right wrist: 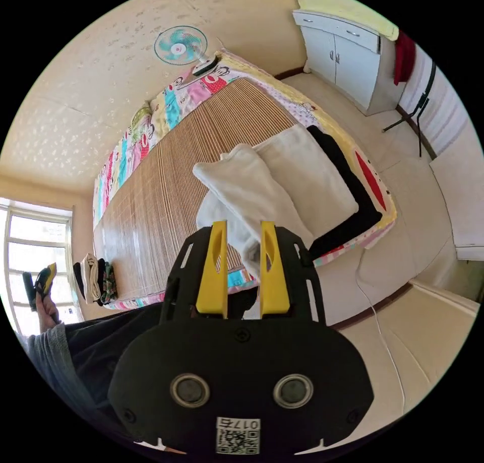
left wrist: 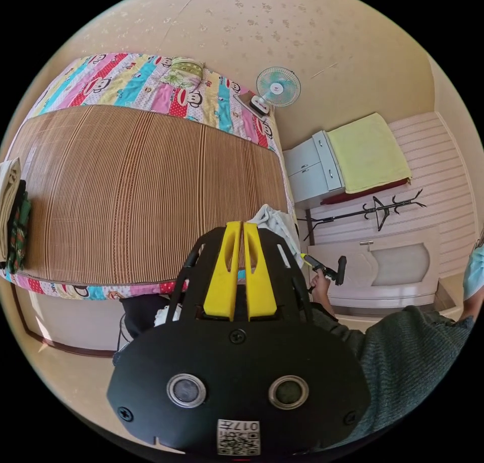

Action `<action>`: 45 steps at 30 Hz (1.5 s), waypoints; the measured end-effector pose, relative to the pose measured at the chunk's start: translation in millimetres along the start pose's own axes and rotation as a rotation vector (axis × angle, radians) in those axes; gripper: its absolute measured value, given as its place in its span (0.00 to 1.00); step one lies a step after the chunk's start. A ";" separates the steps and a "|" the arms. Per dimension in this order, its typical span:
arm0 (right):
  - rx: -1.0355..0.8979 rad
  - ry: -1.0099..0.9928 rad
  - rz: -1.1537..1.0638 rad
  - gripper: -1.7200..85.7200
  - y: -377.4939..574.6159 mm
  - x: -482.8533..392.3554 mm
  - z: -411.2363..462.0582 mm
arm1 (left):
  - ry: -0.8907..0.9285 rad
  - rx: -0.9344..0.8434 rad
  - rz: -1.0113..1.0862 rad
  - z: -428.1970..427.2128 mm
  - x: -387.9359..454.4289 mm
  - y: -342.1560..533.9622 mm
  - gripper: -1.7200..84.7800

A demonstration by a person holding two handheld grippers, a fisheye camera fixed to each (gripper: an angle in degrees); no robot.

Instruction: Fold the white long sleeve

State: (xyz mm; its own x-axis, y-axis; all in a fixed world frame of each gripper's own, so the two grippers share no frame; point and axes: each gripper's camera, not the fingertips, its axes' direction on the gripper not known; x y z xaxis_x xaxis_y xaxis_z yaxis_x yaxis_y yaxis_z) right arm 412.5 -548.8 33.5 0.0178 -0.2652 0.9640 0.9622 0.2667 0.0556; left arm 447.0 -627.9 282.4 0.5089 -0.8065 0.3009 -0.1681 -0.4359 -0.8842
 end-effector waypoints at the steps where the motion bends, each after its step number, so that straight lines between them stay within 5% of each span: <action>1: 0.026 0.036 -0.041 0.14 -10.7 -17.6 -0.3 | 0.003 0.003 -0.005 0.8 -0.6 -1.1 0.01; 7: 0.020 -0.021 -0.364 0.17 -79.1 -117.0 36.0 | -0.009 0.050 -0.059 0.7 -11.2 -5.0 0.01; 10: -0.155 0.021 -0.516 0.18 -109.2 -170.6 94.5 | -0.011 0.071 -0.106 -0.5 -20.7 -5.7 0.01; 19: -0.605 0.314 -0.537 0.25 -136.3 -186.2 275.0 | -0.040 0.099 -0.212 -2.8 -38.4 -5.9 0.01; 25: -0.597 0.512 -0.652 0.14 -107.7 -198.1 294.0 | -0.037 0.125 -0.301 -9.8 -56.8 -7.2 0.01; 27: -0.566 0.401 -0.529 0.10 -115.8 -184.0 274.6 | -0.034 0.138 -0.309 -13.0 -62.1 -12.0 0.01; 32: -0.310 -0.274 -0.231 0.07 -106.9 -107.4 157.7 | 0.053 0.125 -0.273 -7.9 -74.0 -33.0 0.01; 37: -0.109 -0.657 -0.276 0.06 -49.1 -63.5 69.7 | 0.187 0.019 -0.122 17.5 -70.8 -73.0 0.06; 45: 0.155 -1.140 -0.517 0.05 35.5 -96.5 -1.4 | 0.312 -0.175 0.397 21.6 15.9 -153.5 0.14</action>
State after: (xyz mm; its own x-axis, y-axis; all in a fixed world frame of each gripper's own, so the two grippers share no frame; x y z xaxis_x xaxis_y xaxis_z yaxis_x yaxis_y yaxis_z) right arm 445.3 -515.0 -57.9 -0.6690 0.5570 0.4921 0.7432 0.4969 0.4480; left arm 499.1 -565.2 415.2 0.1070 -0.9918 0.0704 -0.4487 -0.1114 -0.8867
